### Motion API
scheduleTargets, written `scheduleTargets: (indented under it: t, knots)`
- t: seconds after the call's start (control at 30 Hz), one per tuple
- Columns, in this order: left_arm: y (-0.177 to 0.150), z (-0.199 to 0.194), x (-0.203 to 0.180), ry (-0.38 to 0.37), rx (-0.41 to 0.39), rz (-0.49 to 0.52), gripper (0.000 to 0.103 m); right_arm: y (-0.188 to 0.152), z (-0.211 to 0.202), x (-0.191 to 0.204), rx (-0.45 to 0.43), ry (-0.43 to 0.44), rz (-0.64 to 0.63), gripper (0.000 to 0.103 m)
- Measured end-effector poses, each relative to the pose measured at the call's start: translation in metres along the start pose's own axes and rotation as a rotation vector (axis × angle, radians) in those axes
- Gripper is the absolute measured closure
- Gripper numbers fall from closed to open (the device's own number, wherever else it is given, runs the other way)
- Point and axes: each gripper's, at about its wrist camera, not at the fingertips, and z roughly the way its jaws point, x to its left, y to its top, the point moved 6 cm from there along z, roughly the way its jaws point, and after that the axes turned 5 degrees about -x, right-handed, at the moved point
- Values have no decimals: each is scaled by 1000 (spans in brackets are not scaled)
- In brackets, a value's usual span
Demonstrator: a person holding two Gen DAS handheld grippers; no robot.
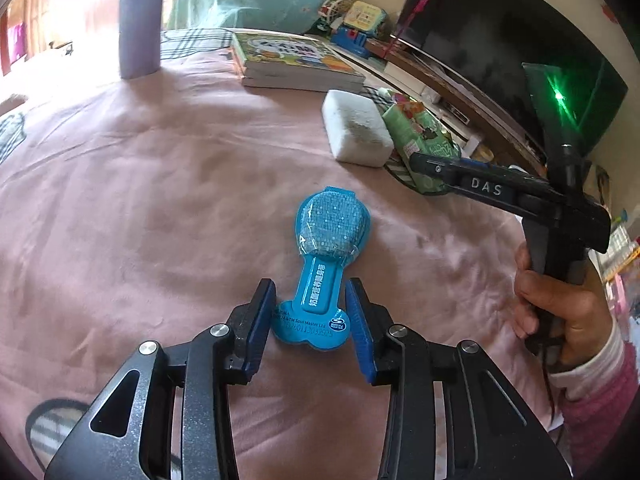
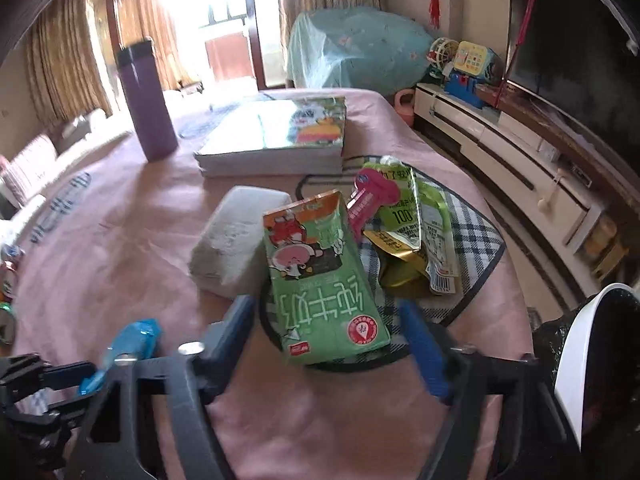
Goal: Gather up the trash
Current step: 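Grasp the blue brush with the left tool while the right tool grasps the green milk carton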
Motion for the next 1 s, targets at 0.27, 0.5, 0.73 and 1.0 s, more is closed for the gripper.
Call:
scheduleTargets:
  t: [0.27,0.5,0.73,1.0]
  knots:
    - [-1,3,-6,-26,13,38,83,-32,-53,-9,-31,82,169,51]
    - [-13,-14,-25,-48,-6,12,83,-71,-97,-24,-22,121,228,51]
    - [-25,-31,-64,-38,-45,30,83,-93,-129,-51,-51,130,256,51]
    - [-31,-35,-119,-36,-53,109,83,-104,-154,-77,-106,162,303,51]
